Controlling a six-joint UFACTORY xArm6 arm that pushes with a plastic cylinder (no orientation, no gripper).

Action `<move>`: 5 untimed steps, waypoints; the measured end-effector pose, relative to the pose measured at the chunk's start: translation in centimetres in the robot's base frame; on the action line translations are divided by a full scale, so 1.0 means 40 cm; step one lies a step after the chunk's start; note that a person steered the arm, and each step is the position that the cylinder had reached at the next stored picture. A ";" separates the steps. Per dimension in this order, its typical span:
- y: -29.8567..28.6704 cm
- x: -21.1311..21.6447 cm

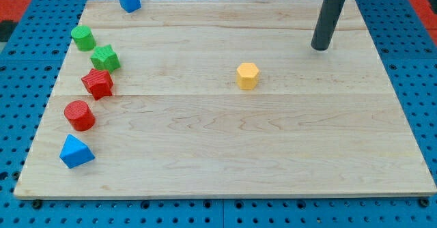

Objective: Place the arm towards the bottom right of the red star

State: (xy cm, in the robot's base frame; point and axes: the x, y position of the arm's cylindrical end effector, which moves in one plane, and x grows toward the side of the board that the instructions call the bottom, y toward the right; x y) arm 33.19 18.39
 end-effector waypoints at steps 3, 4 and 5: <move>-0.453 -0.032; -0.530 -0.050; -0.550 0.093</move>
State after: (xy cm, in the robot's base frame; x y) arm 36.90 -3.61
